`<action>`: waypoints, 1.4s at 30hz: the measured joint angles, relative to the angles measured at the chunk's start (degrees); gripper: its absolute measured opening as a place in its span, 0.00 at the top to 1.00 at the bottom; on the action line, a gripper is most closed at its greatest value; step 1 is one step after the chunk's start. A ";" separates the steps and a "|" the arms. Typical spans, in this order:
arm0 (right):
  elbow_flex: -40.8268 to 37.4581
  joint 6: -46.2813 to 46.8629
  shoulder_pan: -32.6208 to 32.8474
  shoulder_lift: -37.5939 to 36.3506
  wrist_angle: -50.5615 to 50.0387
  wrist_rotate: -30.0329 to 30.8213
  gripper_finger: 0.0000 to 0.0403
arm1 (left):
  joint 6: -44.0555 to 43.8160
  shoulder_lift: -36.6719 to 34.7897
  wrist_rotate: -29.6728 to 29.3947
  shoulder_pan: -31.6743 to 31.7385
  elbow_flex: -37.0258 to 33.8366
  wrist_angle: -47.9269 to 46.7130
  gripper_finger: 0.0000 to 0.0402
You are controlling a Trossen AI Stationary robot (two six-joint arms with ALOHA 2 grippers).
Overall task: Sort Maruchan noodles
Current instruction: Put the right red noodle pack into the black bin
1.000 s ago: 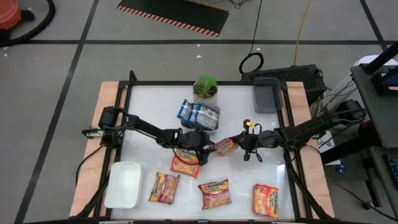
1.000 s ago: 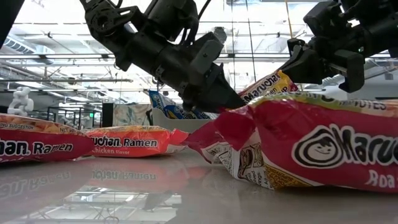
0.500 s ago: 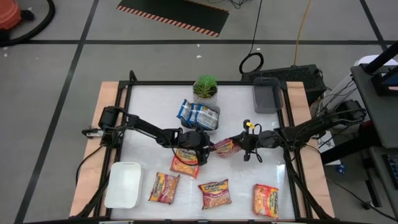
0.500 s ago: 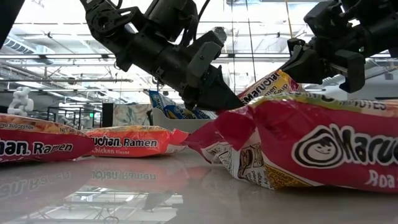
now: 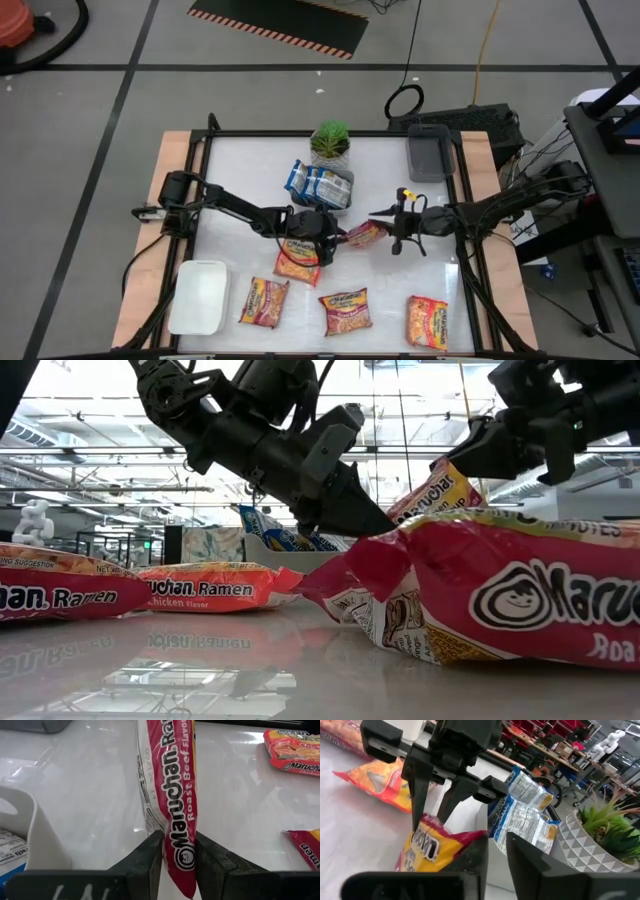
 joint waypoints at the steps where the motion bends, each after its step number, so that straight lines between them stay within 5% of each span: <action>1: 0.00 0.04 0.00 -0.18 -0.05 0.02 0.82 | 0.26 0.00 0.00 0.00 0.00 0.02 0.75; 8: 0.00 3.67 0.00 -0.34 -0.05 0.10 0.77 | 0.97 0.00 0.00 0.00 0.00 0.02 0.80; 14: 0.00 18.71 -0.02 -6.15 -0.29 5.90 0.72 | 1.02 0.00 0.00 0.00 0.00 -0.02 0.81; 25: 4.40 41.75 0.00 -16.47 -21.77 -5.06 0.54 | 2.29 0.00 -0.02 0.04 0.00 0.89 0.81; 30: 8.06 43.58 0.00 -13.28 -30.04 -6.18 0.52 | 2.59 -0.04 -0.02 0.04 0.02 1.73 0.81; 42: 8.48 36.73 0.00 -3.77 -30.52 -11.03 0.52 | 2.71 -0.04 1.33 0.04 0.02 1.64 0.81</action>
